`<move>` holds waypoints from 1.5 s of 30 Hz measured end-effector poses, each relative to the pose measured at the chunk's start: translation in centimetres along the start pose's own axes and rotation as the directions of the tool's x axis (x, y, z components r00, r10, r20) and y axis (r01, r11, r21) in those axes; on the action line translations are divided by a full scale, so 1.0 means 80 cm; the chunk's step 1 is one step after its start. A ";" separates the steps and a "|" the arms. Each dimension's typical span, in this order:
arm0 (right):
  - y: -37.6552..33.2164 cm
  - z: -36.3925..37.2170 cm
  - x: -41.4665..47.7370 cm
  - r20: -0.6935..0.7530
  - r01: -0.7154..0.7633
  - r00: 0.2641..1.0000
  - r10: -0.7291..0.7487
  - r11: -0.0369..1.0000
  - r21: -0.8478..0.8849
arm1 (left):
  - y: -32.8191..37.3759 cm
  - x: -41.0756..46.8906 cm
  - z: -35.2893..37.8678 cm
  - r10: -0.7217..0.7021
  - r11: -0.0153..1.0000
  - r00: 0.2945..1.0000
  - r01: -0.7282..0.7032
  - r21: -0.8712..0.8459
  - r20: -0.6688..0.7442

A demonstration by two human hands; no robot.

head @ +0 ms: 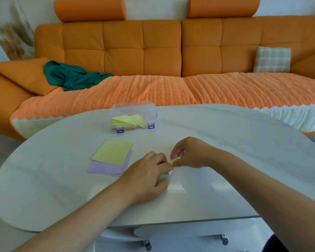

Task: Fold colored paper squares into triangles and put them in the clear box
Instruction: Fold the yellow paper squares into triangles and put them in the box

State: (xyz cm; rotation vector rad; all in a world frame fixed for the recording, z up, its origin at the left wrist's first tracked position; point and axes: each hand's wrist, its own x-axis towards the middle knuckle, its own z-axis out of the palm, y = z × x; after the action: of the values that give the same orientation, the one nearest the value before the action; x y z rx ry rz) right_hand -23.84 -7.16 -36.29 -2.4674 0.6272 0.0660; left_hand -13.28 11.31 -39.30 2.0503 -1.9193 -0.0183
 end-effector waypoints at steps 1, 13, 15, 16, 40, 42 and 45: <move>0.000 -0.001 0.001 -0.002 -0.007 1.000 0.007 1.000 -0.002 | 0.000 0.000 0.000 0.000 1.000 1.000 0.000 0.002 -0.002; 0.023 -0.008 0.006 -0.117 -0.109 0.986 0.122 0.988 0.111 | 0.003 0.004 0.000 -0.045 0.999 0.999 0.044 0.008 0.017; 0.021 -0.003 0.005 -0.103 -0.108 0.988 0.119 0.988 0.106 | 0.004 0.007 0.001 -0.057 0.998 0.998 0.056 0.021 0.027; 0.020 -0.001 0.004 -0.091 -0.106 0.989 0.114 0.991 0.082 | 0.005 0.009 0.001 -0.064 0.998 0.997 0.063 0.027 0.033; 0.005 -0.002 0.000 -0.055 -0.138 0.989 0.139 0.990 0.011 | 0.007 -0.026 -0.009 -0.115 0.978 0.990 0.128 -0.165 0.087; 0.003 -0.003 -0.002 -0.049 -0.122 0.991 0.122 0.992 0.002 | 0.008 -0.017 -0.011 -0.149 0.972 0.987 0.157 -0.175 0.057; 0.000 -0.002 -0.004 -0.044 -0.104 0.994 0.104 0.995 0.001 | 0.011 0.001 -0.009 -0.198 0.963 0.980 0.194 -0.186 -0.001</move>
State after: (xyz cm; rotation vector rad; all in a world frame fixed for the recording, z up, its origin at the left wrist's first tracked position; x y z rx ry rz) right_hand -24.13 -7.17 -36.09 -2.4418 0.7745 0.0527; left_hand -13.97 11.35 -38.36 2.0953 -1.6284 -0.2148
